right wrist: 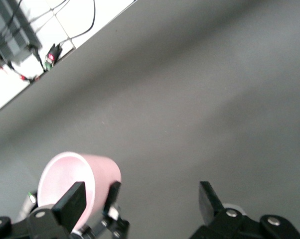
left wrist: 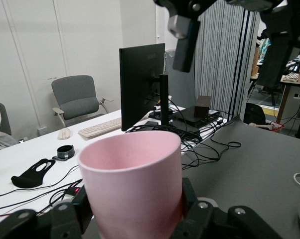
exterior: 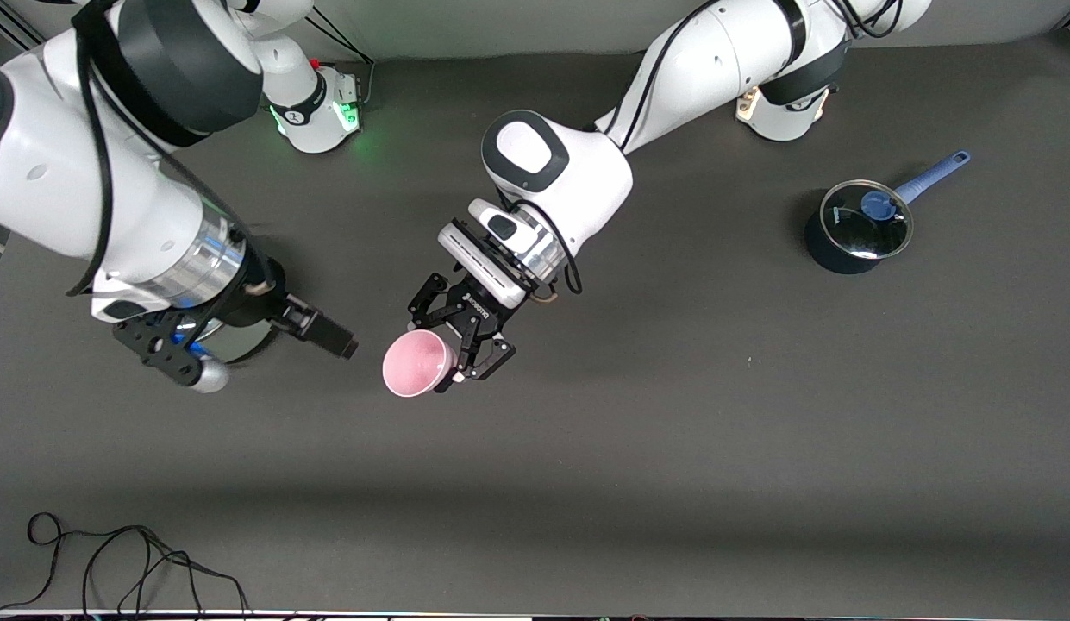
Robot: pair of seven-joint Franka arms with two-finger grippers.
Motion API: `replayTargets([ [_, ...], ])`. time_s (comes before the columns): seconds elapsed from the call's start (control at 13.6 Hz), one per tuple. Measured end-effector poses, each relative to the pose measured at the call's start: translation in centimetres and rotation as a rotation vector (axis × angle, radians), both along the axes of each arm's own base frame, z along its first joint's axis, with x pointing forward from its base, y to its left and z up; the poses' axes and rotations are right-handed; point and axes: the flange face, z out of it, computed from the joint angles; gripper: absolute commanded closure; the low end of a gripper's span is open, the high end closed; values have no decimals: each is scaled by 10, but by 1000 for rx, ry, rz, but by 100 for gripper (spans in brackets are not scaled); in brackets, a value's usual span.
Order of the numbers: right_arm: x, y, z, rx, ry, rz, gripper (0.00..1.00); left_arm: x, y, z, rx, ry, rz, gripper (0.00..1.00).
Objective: Transfer pink cup from left to right arm
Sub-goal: 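Close the right gripper on the cup rim beside the left gripper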
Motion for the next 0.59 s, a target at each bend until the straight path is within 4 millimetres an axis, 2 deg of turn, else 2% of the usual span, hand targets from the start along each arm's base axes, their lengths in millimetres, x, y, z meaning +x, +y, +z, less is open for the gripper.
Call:
replayTargets([
  [0.15,2,6,-8,9,20,-35,0,-1,-1,0,-1,1,-2,100],
  [0.44,-4,42,-29,10,56,-2,0,-3,-3,0,-2,2,-5,100],
  [0.59,-5,51,-37,8,67,6,0,-3,-3,0,-2,2,-4,100],
])
